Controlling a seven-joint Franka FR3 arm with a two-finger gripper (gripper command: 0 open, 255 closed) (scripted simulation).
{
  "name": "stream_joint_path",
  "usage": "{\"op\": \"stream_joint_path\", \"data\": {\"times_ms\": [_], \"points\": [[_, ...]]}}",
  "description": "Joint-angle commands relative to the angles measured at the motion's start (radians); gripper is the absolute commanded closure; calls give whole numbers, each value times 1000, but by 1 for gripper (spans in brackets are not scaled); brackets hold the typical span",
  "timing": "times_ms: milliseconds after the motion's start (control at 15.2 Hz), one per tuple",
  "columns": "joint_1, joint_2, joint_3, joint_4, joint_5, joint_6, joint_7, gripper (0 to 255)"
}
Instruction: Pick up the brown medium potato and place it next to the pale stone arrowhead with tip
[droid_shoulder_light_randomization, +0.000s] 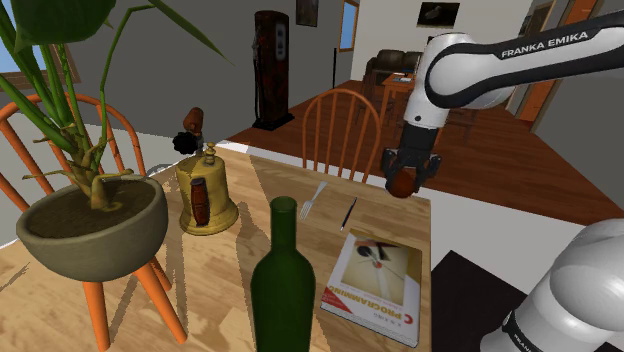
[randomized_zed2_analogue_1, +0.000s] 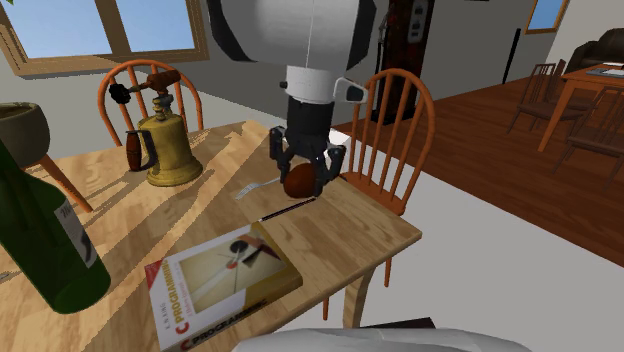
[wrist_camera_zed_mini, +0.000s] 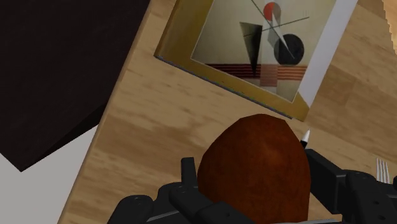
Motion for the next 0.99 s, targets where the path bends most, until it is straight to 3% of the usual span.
{"op": "stream_joint_path", "data": {"times_ms": [0,924], "points": [[28,-21,42,-9,29,-4,53,255],[191,-4,336,40,201,43,401,255]]}}
